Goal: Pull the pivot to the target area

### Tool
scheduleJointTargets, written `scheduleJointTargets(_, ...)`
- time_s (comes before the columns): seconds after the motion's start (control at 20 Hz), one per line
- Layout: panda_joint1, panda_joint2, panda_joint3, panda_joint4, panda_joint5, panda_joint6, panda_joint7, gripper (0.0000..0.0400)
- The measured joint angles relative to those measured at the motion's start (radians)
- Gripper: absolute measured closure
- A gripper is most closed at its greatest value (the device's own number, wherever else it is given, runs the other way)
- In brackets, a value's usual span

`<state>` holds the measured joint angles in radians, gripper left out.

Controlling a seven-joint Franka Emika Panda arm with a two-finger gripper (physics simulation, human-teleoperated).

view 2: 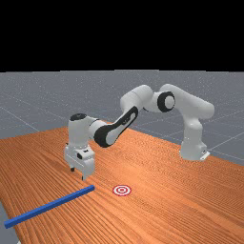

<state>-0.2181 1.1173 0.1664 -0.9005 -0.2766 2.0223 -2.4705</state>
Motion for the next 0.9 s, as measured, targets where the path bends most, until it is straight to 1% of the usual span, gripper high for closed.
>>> scheduleJointTargets(0.15, -0.003, 0.063, 0.009, 0.031, 0.014, 0.031, -0.014, 0.0000)
scheduleJointTargets(0.2, 0.016, 0.090, -0.020, 0.050, -0.013, 0.046, 0.013, 0.0000)
scheduleJointTargets(0.3, 0.043, 0.190, -0.055, 0.148, -0.036, 0.058, 0.037, 0.0000)
scheduleJointTargets(0.35, 0.041, 0.229, -0.039, 0.201, -0.019, 0.047, 0.009, 0.0000)
scheduleJointTargets(0.4, 0.018, 0.251, 0.007, 0.234, 0.025, 0.036, -0.037, 0.0003)
scheduleJointTargets(0.55, 0.018, 0.250, 0.007, 0.234, 0.025, 0.035, -0.038, 0.0001)
scheduleJointTargets(0.6, 0.015, 0.258, 0.008, 0.227, 0.021, 0.104, -0.044, 0.0006)
scheduleJointTargets(0.65, 0.018, 0.250, 0.007, 0.234, 0.025, 0.035, -0.038, 0.0000)
scheduleJointTargets(0.7, 0.018, 0.250, 0.007, 0.234, 0.025, 0.035, -0.038, 0.0156)
scheduleJointTargets(0.75, 0.018, 0.250, 0.007, 0.234, 0.025, 0.035, -0.038, 0.0252)
scheduleJointTargets(0.8, 0.018, 0.250, 0.007, 0.234, 0.025, 0.035, -0.038, 0.0298)
scheduleJointTargets(0.9, 0.015, 0.256, 0.012, 0.245, 0.030, 0.029, -0.046, 0.0303)
